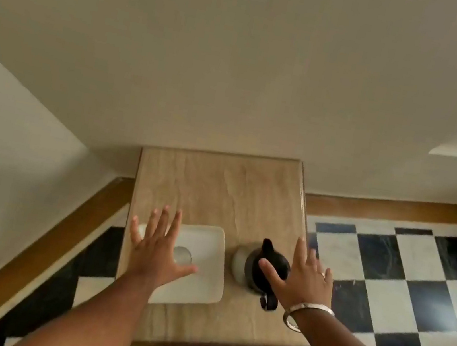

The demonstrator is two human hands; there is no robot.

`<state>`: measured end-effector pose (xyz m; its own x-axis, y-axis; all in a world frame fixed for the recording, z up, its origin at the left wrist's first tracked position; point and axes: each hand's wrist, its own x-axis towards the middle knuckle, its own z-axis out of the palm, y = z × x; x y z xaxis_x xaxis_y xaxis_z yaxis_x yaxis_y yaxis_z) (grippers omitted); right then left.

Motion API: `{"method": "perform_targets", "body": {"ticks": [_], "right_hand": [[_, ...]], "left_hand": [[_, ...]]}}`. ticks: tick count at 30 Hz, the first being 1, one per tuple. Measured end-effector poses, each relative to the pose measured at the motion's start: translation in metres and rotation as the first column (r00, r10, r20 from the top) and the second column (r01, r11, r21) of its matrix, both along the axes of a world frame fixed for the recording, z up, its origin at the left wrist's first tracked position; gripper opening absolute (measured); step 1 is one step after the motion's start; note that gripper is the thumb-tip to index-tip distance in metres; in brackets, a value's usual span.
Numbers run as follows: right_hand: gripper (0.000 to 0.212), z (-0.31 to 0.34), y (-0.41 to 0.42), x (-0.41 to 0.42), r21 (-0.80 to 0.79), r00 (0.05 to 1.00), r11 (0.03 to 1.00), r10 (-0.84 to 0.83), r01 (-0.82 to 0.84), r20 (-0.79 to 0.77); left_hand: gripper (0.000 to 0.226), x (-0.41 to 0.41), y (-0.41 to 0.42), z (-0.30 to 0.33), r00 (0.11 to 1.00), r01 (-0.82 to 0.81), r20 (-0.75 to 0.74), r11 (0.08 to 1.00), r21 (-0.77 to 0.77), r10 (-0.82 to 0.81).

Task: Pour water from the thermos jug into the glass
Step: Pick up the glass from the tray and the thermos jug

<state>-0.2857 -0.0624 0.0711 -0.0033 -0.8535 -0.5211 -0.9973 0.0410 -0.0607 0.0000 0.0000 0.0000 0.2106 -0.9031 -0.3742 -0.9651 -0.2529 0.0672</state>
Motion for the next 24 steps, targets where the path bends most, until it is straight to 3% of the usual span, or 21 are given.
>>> {"method": "perform_targets", "body": {"ticks": [2, 4, 6, 11, 14, 20, 24], "right_hand": [[0.099, -0.023, 0.010, -0.001, 0.096, 0.960, 0.973, -0.226, 0.212, 0.164], [0.077, -0.037, 0.024, -0.001, 0.214, 0.810, 0.871, -0.490, 0.442, 0.321], [0.063, -0.052, 0.030, 0.002, 0.257, 0.662, 0.764, -0.643, 0.593, 0.384], [0.053, -0.071, 0.032, 0.004, 0.390, 0.407, 0.561, -0.815, 0.730, 0.412], [0.070, -0.077, 0.035, 0.005, 0.462, 0.273, 0.476, -0.856, 0.748, 0.439], [0.051, -0.092, 0.039, 0.008, 0.373, 0.261, 0.491, -0.814, 0.787, 0.520], [0.054, -0.101, 0.039, 0.005, 0.302, 0.250, 0.500, -0.765, 0.812, 0.593]], "left_hand": [[0.139, 0.002, 0.012, -0.025, 0.996, -0.055, -0.063, 0.996, 0.064, 0.059], [0.141, 0.005, 0.026, -0.047, 0.984, -0.132, -0.107, 0.988, 0.074, 0.140], [0.141, 0.002, 0.033, -0.065, 0.961, -0.190, -0.185, 0.978, 0.090, 0.204], [0.109, 0.006, 0.039, -0.098, 0.887, -0.310, -0.376, 0.949, -0.054, 0.268], [0.091, 0.003, 0.040, -0.109, 0.849, -0.338, -0.463, 0.935, -0.108, 0.253], [0.081, -0.007, 0.036, -0.126, 0.739, -0.403, -0.624, 0.909, -0.109, 0.252], [0.077, -0.012, 0.028, -0.128, 0.746, -0.393, -0.621, 0.912, -0.116, 0.242]]}}
